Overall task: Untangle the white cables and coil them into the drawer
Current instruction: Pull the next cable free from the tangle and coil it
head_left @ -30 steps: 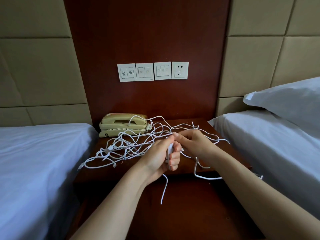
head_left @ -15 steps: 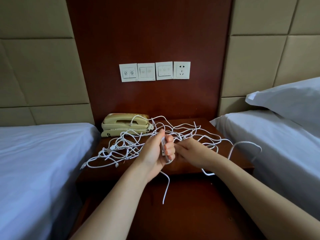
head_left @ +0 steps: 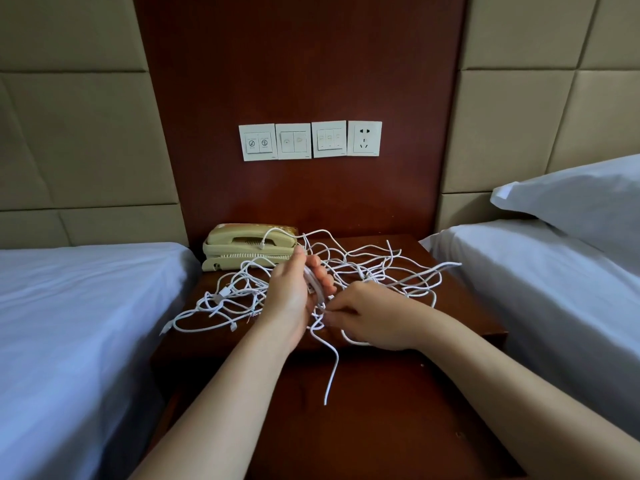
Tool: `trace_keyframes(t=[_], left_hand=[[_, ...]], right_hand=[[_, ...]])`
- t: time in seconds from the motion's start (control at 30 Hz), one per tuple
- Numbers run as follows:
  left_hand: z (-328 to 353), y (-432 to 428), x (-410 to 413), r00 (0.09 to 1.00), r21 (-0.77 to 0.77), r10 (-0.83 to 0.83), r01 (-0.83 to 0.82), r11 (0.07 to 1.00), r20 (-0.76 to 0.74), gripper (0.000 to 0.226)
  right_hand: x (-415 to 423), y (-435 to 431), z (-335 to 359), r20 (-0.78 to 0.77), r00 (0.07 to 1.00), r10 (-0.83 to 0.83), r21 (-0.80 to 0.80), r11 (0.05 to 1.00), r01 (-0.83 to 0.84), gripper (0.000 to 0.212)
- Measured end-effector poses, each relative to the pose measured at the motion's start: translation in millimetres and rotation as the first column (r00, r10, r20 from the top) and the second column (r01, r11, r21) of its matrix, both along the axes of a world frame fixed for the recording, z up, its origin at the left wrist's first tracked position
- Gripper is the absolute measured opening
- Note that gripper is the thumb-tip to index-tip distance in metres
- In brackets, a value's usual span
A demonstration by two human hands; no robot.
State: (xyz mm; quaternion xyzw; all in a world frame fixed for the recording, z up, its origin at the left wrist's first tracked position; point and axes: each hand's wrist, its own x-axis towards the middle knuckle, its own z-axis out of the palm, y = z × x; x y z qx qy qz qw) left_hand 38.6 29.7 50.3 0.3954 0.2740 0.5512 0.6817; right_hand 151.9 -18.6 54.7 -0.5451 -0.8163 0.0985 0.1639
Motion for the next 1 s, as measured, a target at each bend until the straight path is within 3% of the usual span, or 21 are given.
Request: trace_keyframes(t=[0.17,0.3,0.37,0.5,0.6,0.73,1.0], left_hand=[[-1.3,8.1,-4.7,0.996,0.02,0.073,-0.072,0.997,-0.049,0.037],[-7.0,9.5,-4.5,0.945,0.122,0.082,-0.045,0.992,-0.316,0.04],[-11.3,7.8,-0.3,0.926,0.124,0.035,0.013,0.992,-0.376,0.043],[-11.4,-1.7,8.0,0.921,0.08,-0.146,0.186,0.979,-0.361,0.039],[-9.0,-8.9,8.9,0.908,0.031,-0.272,0.297,0.954,-0.32,0.049],[-8.7,-13.9,9.3,0.864,0.015,-0.381,0.408,0.913,-0.329,0.064],[-8.2,-15.3,4.6,0.801,-0.001,-0.482,0.515,0.857,-0.354,0.057]], right_hand=[[-2.2,-4.4,5.5,-0.074,0.996,0.04,0.109,0.994,-0.031,0.035],[-2.0,-1.2,5.9,-0.161,0.987,0.02,0.228,0.973,0.017,0.027],[0.2,1.5,6.3,-0.212,0.977,0.012,0.267,0.963,0.046,0.029],[7.4,8.0,5.6,-0.31,0.95,-0.032,0.326,0.935,0.138,0.034],[14.6,11.0,4.8,-0.372,0.925,-0.085,0.3,0.931,0.206,0.025],[22.7,17.7,2.8,-0.425,0.903,-0.07,0.212,0.961,0.175,0.031],[36.2,34.5,-8.0,-0.614,0.783,-0.097,0.092,0.977,0.193,0.042]])
